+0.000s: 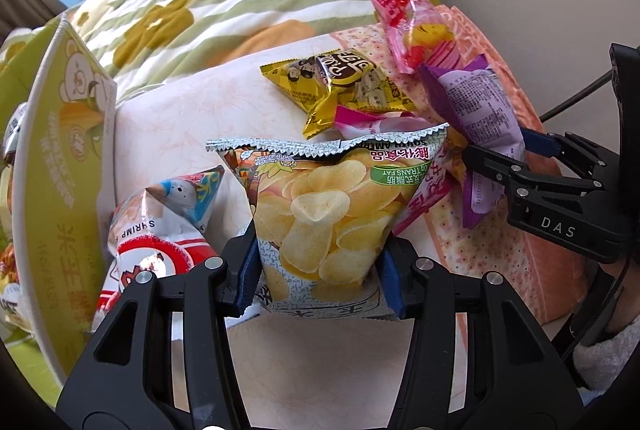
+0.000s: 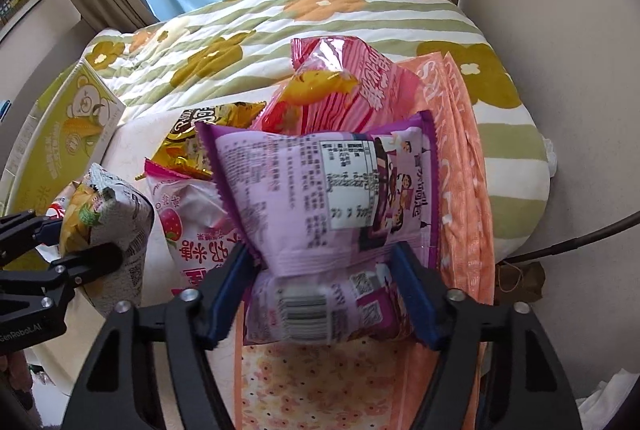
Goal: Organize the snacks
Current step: 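Grasp the potato chip bag with left tool while right tool grasps the purple bag, then carry both bags over the box and open both tools to drop them inside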
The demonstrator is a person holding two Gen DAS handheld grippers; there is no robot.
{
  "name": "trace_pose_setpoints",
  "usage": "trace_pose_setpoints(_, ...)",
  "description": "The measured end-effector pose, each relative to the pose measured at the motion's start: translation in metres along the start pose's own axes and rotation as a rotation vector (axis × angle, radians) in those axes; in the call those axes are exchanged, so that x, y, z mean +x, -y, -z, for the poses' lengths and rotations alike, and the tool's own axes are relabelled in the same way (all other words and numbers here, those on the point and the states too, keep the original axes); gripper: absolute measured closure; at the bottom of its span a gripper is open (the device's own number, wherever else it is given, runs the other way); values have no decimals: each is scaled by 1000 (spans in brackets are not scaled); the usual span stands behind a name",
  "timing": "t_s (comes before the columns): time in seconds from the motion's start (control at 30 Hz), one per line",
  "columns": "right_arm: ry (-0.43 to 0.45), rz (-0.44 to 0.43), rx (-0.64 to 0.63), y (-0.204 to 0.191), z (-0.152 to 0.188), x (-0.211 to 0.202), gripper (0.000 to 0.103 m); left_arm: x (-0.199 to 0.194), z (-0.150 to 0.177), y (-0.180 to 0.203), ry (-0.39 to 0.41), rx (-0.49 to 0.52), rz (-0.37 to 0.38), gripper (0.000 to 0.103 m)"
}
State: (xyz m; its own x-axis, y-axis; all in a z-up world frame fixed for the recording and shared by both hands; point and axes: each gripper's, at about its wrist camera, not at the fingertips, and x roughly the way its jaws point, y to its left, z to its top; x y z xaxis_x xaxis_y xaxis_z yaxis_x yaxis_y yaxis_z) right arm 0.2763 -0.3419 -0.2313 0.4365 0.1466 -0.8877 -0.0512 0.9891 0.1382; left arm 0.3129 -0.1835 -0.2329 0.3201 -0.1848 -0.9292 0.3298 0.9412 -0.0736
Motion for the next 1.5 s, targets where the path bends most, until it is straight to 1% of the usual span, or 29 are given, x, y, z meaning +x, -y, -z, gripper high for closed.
trace_pose_setpoints(0.3, 53, -33, -19, 2, 9, -25, 61, -23, 7, 10, 41, -12, 3, 57)
trace_pose_setpoints(0.47, 96, -51, -18, 5, 13, -47, 67, -38, 10, 17, 76, -16, 4, 57)
trace_pose_setpoints(0.67, 171, -77, -31, 4, 16, -82, 73, -59, 14, 24, 131, -26, 7, 57)
trace_pose_setpoints(0.97, 303, -111, -87, -10, 16, -132, 74, -102, 16, 24, 240, -59, -8, 57)
trace_pose_setpoints(1.13, 369, -163, -176, -33, 2, -162, 74, -145, 17, 1, 325, -115, -54, 57)
trace_pose_setpoints(1.23, 408, -201, -233, -52, -8, -176, 74, -173, 19, -23, 380, -162, -94, 57)
trace_pose_setpoints(1.37, 442, -273, -308, -92, -26, -185, 74, -203, 24, -61, 425, -205, -166, 57)
trace_pose_setpoints(1.5, 455, -350, -371, -139, -39, -182, 74, -218, 29, -106, 435, -241, -225, 57)
